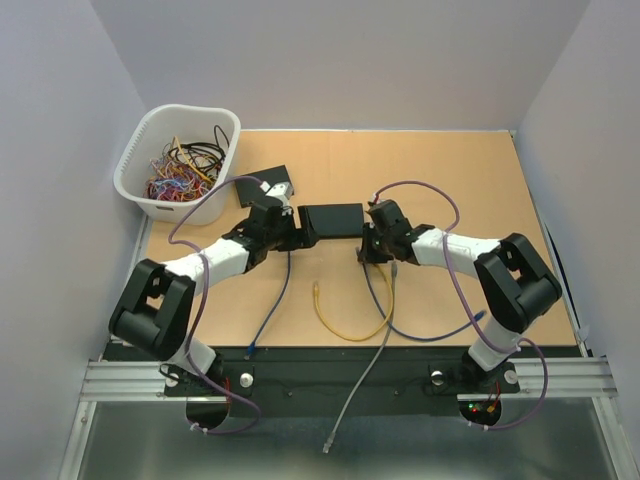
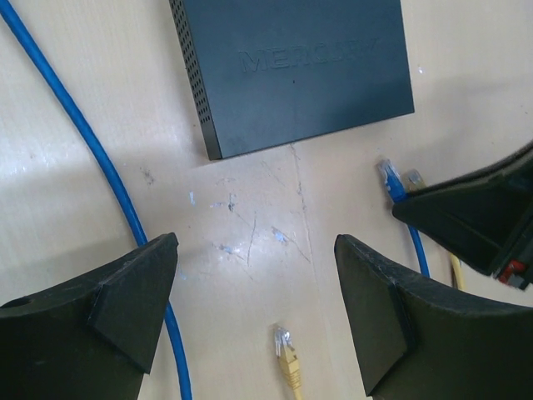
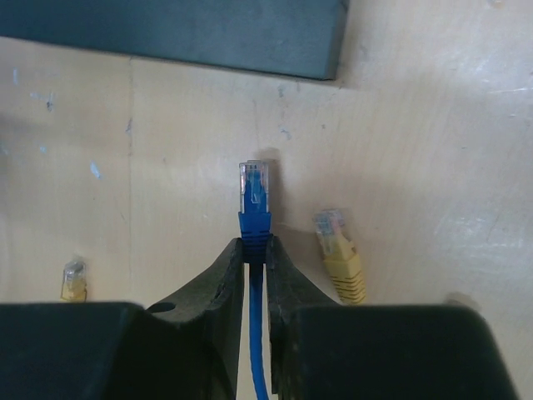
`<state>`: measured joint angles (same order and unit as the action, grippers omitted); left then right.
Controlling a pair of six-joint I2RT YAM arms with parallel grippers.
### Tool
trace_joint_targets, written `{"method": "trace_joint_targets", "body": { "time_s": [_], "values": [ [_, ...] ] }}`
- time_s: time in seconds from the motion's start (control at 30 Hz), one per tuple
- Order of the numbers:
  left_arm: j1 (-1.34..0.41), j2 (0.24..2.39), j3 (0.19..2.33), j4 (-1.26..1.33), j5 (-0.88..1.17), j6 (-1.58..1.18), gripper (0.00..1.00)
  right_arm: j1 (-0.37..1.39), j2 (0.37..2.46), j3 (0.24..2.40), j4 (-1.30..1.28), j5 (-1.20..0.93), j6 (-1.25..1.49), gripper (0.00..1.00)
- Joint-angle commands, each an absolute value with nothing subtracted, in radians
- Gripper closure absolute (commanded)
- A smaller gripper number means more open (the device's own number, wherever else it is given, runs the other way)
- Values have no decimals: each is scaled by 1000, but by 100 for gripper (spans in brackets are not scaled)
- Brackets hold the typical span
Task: Insert the plug into the switch port
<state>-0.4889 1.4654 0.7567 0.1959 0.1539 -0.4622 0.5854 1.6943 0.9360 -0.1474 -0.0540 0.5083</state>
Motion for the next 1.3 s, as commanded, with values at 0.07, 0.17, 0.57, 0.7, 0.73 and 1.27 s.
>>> {"method": "trace_joint_targets", "body": {
  "time_s": [0.07, 0.17, 0.57, 0.7, 0.73, 1.27],
  "values": [
    [-488, 1569, 946, 238, 176, -451, 13, 643, 1641, 919, -98, -6, 446, 100],
    [-488, 1635, 1041, 226, 178, -440, 13, 644, 1644, 902, -100, 35, 446, 100],
    [-483, 1974, 1376, 199, 227, -405, 14, 663, 1571, 824, -14, -41, 361, 100],
    [-476, 2034, 1428, 192, 248, -414, 14, 683, 1471, 712, 110, -191, 286, 100],
    [-474, 2040, 1436, 189, 249, -419, 14, 696, 1438, 697, 130, -218, 284, 100],
    [-466, 2066, 1402, 163, 279, -440, 14, 811, 1318, 624, 261, -347, 222, 100]
  ]
}}
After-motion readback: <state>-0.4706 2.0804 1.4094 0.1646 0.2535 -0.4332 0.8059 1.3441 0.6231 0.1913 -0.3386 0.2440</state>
